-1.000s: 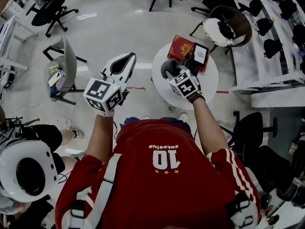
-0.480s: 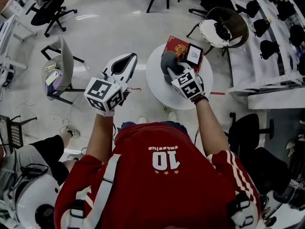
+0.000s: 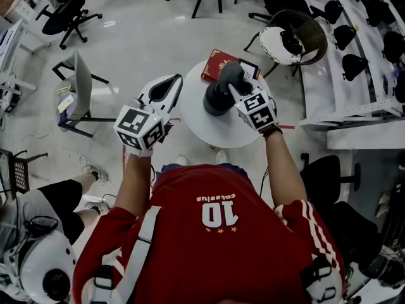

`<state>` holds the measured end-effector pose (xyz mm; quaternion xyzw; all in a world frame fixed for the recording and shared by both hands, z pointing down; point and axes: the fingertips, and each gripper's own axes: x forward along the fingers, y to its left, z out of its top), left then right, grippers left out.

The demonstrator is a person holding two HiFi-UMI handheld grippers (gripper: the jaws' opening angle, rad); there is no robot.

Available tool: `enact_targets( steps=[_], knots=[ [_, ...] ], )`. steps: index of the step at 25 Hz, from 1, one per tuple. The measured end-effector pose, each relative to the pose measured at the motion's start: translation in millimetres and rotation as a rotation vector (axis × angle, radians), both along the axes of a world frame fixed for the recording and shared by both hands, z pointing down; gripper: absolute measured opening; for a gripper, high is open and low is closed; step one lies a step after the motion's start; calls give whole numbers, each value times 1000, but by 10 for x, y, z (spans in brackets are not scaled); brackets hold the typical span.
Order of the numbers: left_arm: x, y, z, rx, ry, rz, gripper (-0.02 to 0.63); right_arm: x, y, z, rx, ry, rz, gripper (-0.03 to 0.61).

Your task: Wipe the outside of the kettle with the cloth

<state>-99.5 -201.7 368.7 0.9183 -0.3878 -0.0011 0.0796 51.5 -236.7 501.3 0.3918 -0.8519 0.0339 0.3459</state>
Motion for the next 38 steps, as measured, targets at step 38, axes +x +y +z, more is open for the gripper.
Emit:
enact_targets(
  steps=[38],
  knots=[
    [890,127,571,-95,-110,-368,6,1007,-190,1966,-252,181,-411,44]
  ],
)
